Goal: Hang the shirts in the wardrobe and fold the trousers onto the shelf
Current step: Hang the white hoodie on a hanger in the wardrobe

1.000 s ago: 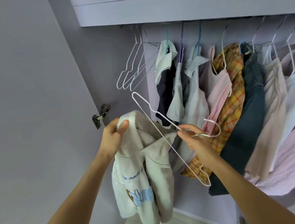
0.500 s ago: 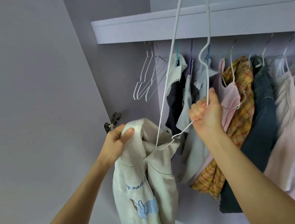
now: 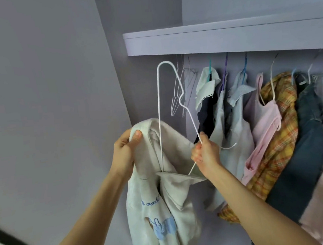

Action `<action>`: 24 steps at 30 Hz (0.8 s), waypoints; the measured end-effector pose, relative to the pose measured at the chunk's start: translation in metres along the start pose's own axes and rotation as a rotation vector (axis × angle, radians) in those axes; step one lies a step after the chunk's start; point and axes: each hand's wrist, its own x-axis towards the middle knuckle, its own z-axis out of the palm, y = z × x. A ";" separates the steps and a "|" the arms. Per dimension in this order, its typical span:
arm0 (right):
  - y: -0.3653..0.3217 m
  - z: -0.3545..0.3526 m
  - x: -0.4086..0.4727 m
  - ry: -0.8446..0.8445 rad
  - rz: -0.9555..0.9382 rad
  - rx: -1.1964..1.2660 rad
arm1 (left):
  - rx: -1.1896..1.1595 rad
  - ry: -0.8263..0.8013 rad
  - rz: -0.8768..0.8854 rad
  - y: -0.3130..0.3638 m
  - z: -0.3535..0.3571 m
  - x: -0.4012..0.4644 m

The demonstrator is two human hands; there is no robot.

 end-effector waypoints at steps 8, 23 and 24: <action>-0.031 0.007 0.012 0.205 -0.218 0.015 | -0.050 0.005 -0.112 0.000 0.001 -0.003; 0.015 -0.049 0.012 0.391 -0.134 -0.690 | -0.270 0.027 -0.167 -0.019 0.020 -0.001; 0.020 -0.050 0.011 0.403 -0.026 -0.650 | -0.282 0.014 -0.161 -0.020 0.022 0.000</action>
